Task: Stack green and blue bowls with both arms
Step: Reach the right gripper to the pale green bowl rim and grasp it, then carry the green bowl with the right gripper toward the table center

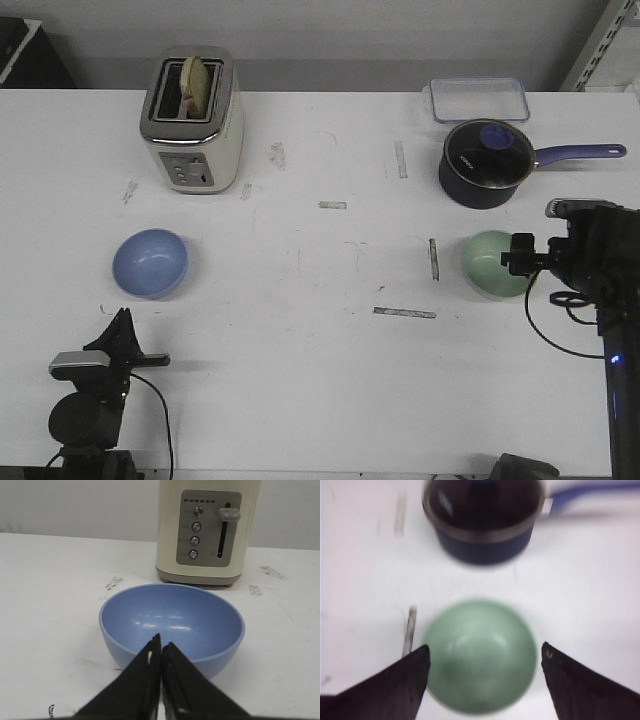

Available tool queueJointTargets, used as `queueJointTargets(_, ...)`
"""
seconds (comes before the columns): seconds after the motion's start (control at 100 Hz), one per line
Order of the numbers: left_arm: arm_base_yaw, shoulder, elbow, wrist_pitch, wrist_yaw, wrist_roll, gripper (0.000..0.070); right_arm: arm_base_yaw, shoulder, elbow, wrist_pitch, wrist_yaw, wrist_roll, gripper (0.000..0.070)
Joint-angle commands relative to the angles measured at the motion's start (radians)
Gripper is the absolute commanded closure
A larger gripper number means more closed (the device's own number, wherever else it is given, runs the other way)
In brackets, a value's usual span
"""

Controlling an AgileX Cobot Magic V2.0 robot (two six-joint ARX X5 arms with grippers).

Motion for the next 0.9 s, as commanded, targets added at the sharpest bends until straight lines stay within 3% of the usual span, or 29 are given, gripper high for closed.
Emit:
queueJointTargets(0.0,0.000,-0.002,-0.021,0.016,-0.003,0.000,0.0699,-0.039,0.077,0.019,-0.027,-0.017,-0.047,0.0213)
queueJointTargets(0.16,0.000,-0.002,-0.021,0.016,-0.003,0.000,0.0699,-0.086,0.221,0.019,-0.055,-0.016,-0.067,0.0215)
queueJointTargets(0.43,0.000,-0.002,-0.021,0.016,-0.003,0.000,0.0699,-0.099,0.383,0.018,0.024,-0.016,-0.066,0.0224)
queueJointTargets(0.81,0.000,-0.002,-0.021,0.016,-0.003,0.000,0.0699,-0.093,0.415,0.018,0.063,-0.016,-0.066,0.0683)
queueJointTargets(0.89,0.000,-0.002,-0.021,0.016,-0.003,0.000,0.0699,-0.093,0.415,0.018,0.070,-0.016,-0.066,0.0698)
